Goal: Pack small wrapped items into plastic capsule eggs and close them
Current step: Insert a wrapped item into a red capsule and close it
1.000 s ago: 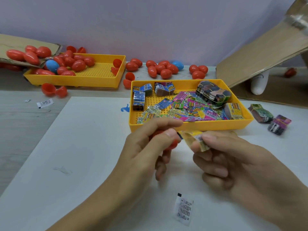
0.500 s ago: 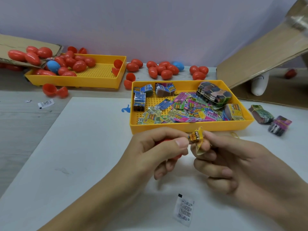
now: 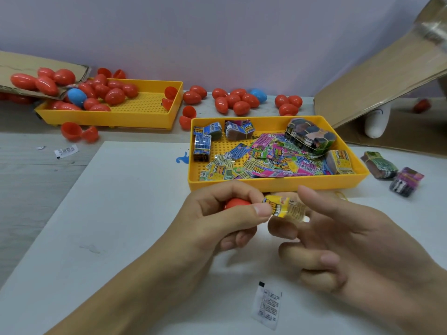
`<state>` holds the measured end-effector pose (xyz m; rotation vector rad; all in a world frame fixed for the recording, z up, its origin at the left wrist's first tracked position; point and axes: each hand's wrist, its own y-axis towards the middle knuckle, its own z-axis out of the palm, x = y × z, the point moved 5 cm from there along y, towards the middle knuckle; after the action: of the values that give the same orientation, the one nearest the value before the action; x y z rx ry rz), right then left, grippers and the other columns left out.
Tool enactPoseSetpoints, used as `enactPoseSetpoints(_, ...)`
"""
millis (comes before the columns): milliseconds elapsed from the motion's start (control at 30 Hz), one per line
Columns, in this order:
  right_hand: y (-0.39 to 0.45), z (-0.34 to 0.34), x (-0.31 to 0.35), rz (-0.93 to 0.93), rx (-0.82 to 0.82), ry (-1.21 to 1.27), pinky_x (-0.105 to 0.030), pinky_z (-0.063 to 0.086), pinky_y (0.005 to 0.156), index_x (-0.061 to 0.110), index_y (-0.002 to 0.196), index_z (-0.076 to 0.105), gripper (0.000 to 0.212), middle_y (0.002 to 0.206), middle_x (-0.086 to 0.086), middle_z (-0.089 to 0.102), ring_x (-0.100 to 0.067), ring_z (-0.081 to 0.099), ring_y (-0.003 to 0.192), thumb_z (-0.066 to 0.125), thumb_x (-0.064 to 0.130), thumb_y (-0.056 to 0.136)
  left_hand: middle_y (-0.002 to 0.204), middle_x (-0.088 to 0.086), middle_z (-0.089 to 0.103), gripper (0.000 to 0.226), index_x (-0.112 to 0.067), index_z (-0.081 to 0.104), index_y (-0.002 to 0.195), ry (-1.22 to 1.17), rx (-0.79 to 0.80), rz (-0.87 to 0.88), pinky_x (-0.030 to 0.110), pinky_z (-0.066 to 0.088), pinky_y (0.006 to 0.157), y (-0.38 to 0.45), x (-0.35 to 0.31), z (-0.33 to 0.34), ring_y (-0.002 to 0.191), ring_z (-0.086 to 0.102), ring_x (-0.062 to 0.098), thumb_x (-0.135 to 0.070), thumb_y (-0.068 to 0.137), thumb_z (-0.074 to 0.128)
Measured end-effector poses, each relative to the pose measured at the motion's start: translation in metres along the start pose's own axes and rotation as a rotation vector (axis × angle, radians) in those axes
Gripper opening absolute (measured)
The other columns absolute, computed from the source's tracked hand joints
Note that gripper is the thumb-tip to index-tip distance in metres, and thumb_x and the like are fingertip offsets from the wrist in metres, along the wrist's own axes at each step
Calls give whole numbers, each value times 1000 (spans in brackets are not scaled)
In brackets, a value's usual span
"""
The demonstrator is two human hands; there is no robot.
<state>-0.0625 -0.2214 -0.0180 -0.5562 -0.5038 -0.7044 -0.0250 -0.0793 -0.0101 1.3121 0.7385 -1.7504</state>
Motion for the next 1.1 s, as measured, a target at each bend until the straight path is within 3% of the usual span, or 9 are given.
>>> enactPoseSetpoints(67,0,-1,5,-110,-98,-101,-19,20,41,24,121,66,54,79,3,52,-6,33,47,83,42,73,64,4,54,11,-19,68,65,-31,-7,-9,15,32,45,0,-1,0,46,39,12,-28,62,74)
enactPoseSetpoints(133,-2,-1,13,-349,-269,-354,-16,28,39,31,119,67,69,74,6,52,-6,36,45,89,51,57,62,-1,57,10,-20,68,64,-46,-14,-10,14,32,44,1,-1,0,45,40,10,-28,62,73)
enactPoseSetpoints(233,-16,13,23,-818,-470,-864,-22,41,46,36,102,66,49,76,8,52,-12,47,54,82,60,62,62,-1,57,10,-19,67,62,-67,-33,-19,14,31,43,2,0,-2,44,40,9,-28,62,72)
enactPoseSetpoints(300,-23,20,23,-947,-506,-1059,-28,39,46,37,98,65,38,79,11,51,-18,47,58,77,60,71,60,-2,57,10,-19,67,62,-84,-29,-17,15,29,42,2,-1,-2,44,40,9,-27,63,71)
enactPoseSetpoints(500,-21,23,18,-946,-524,-1262,-22,37,45,41,92,70,18,90,8,52,-13,49,62,71,51,77,58,-6,56,8,-20,68,64,-45,-4,3,14,31,43,2,0,-1,43,41,8,-27,66,71)
enactPoseSetpoints(633,-19,19,19,-921,-581,-1315,-24,36,45,33,82,72,15,90,6,53,-15,48,62,68,48,79,60,-1,52,10,-20,70,69,34,-36,57,14,33,45,0,3,1,47,40,10,-29,67,74)
enactPoseSetpoints(733,-18,15,21,-911,-622,-1252,-32,40,49,30,80,73,19,90,5,55,-18,52,67,66,47,78,67,6,52,19,-20,74,83,30,-88,75,18,34,46,1,5,-2,54,39,16,-29,67,70)
enactPoseSetpoints(900,-15,11,21,-894,-630,-1211,-34,42,51,30,79,73,21,89,7,56,-18,53,68,65,49,77,94,8,66,33,-20,67,106,38,-172,152,23,41,51,0,6,-3,61,50,20,-8,78,56)
enactPoseSetpoints(1100,-12,9,20,-881,-593,-1149,-31,41,50,36,79,72,16,84,8,56,-12,52,72,64,49,79,91,5,69,29,-5,59,108,119,-163,182,23,48,56,-3,4,2,62,57,11,-10,80,66)
